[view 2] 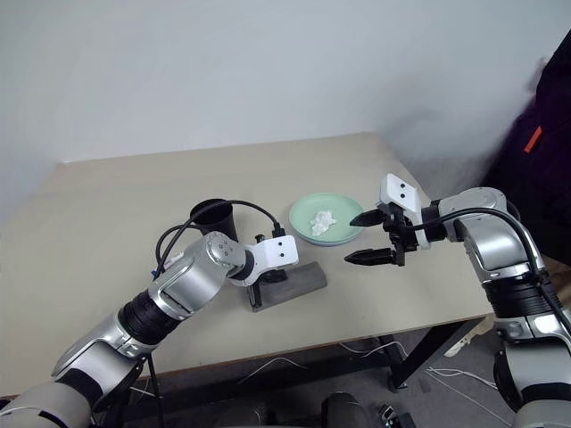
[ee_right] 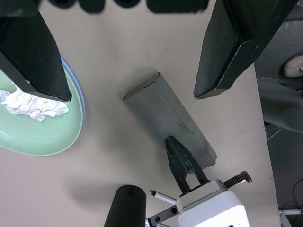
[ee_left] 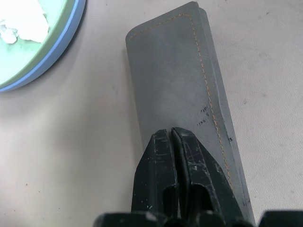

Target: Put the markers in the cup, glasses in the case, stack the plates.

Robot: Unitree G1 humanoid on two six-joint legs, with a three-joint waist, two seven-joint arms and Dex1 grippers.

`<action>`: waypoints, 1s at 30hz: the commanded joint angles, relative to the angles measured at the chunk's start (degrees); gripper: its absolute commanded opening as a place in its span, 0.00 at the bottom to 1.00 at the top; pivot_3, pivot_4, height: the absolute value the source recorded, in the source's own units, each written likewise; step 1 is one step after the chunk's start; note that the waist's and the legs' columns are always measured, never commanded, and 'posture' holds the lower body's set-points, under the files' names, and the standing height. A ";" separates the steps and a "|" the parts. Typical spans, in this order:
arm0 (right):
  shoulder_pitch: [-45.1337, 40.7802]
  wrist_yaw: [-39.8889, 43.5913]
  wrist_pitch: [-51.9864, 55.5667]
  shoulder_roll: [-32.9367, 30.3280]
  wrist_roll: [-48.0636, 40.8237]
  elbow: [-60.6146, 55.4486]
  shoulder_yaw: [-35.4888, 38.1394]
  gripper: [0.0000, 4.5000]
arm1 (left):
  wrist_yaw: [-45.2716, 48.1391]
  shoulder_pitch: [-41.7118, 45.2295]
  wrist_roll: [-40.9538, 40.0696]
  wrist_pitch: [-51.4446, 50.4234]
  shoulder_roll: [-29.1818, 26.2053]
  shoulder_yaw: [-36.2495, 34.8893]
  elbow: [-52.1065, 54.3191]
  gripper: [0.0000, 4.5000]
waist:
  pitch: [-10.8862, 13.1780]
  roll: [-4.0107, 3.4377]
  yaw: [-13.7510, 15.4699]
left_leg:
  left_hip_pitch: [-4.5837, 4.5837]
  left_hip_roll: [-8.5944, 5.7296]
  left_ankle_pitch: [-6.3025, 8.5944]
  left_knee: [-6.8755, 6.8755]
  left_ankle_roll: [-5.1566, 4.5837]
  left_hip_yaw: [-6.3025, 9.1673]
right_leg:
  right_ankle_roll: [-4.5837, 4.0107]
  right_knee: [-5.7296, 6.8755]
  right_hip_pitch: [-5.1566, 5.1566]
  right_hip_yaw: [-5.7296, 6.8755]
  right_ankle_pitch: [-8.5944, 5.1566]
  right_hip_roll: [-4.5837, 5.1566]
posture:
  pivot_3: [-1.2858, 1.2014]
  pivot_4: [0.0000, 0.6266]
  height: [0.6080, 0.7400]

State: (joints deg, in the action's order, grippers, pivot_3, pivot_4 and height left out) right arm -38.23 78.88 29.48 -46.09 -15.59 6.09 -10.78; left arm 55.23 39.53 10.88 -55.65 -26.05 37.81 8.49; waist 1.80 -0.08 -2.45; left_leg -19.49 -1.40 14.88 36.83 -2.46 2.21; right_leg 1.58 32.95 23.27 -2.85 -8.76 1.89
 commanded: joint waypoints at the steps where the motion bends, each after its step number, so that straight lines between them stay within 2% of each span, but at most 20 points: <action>1: -1.80 0.07 -0.58 -0.46 -0.13 -0.58 1.01 1.00 | -0.31 0.39 -0.51 -0.32 -0.40 0.53 1.00 0.01 | 0.00 0.00 0.00 | 0.00 0.00 0.00 0.00 0.00 0.00 | 0.00 0.00 0.00 0.00 0.00 0.00 | 0.52 0.00 0.90; 8: -1.80 0.07 -0.58 -0.46 -0.12 -0.58 1.01 1.00 | -0.58 0.48 -0.87 -0.35 -0.53 0.65 1.03 0.01 | 0.00 0.00 0.00 | 0.00 0.00 0.00 0.00 0.00 0.00 | 0.00 0.00 0.00 0.00 0.00 0.00 | 0.52 0.00 0.90; 11: -1.56 0.29 -0.55 -0.68 -0.31 -0.73 1.17 1.00 | -3.18 1.12 -5.16 -1.27 0.60 -11.38 2.32 0.01 | 0.01 0.02 0.00 | -0.02 0.01 0.00 0.00 0.00 0.01 | 0.00 0.00 0.04 0.00 0.00 0.00 | 0.52 0.00 0.90; 12: -1.57 0.37 -0.74 -0.73 -0.22 -0.45 1.17 1.00 | -3.09 -0.42 -7.04 -1.26 -0.55 -15.58 5.00 0.01 | 0.01 0.02 0.00 | -0.03 0.02 0.00 0.00 0.00 0.01 | 0.00 0.00 0.05 0.02 0.00 0.00 | 0.52 0.00 0.90; 14: -3.24 1.00 -2.31 0.53 0.44 2.10 0.19 1.00 | 1.36 -9.30 -12.59 1.20 -8.95 -30.63 11.81 0.01 | 0.01 0.01 -0.82 | 0.00 0.08 0.00 -0.10 0.00 -0.05 | 0.00 0.00 0.14 -0.03 0.00 -0.01 | 0.52 0.00 0.90; 16: -4.09 1.34 -3.14 1.13 0.71 3.42 -0.31 1.00 | 2.55 -13.39 -15.84 2.71 -12.69 -36.91 14.44 0.01 | 0.03 0.05 -1.89 | 0.16 0.30 0.07 -0.44 0.00 -0.19 | -0.03 0.01 0.16 -0.07 0.01 0.02 | 0.52 0.00 0.90; 18: -4.34 1.55 -3.45 1.26 0.74 3.85 -0.43 1.00 | 2.23 -14.66 -18.00 3.55 -13.85 -38.26 14.77 0.01 | 0.06 0.14 -1.55 | 0.57 0.28 0.06 -0.62 -0.01 -0.22 | -0.07 0.04 0.05 0.07 -0.02 -0.01 | 0.52 0.00 0.90; 22: -4.44 1.96 -3.74 1.50 0.89 4.22 -0.28 1.00 | 3.45 -17.63 -21.14 6.07 -17.01 -40.92 14.11 0.01 | 0.06 0.13 0.03 | 0.55 0.27 0.05 -0.40 0.01 -0.12 | -0.07 -0.03 -0.21 0.25 -0.04 0.01 | 0.52 0.00 0.90; 30: -4.50 1.76 -3.41 1.88 0.86 4.03 -0.32 1.00 | 2.15 -18.31 -23.63 7.57 -20.63 -40.59 8.84 0.01 | 0.07 0.15 -0.15 | 0.45 0.23 0.06 -0.21 0.02 -0.16 | -0.05 -0.09 -0.27 0.22 -0.04 0.08 | 0.52 0.00 0.90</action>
State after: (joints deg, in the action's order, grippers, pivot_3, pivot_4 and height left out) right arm -41.31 80.49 26.40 -43.89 -14.43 10.91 -12.34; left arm 58.17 20.30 -12.23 -48.96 -45.77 -1.87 18.09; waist 1.87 0.07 -2.60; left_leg -19.03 -1.17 14.94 36.59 -2.43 2.06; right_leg 1.54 32.88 23.01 -2.62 -8.80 1.96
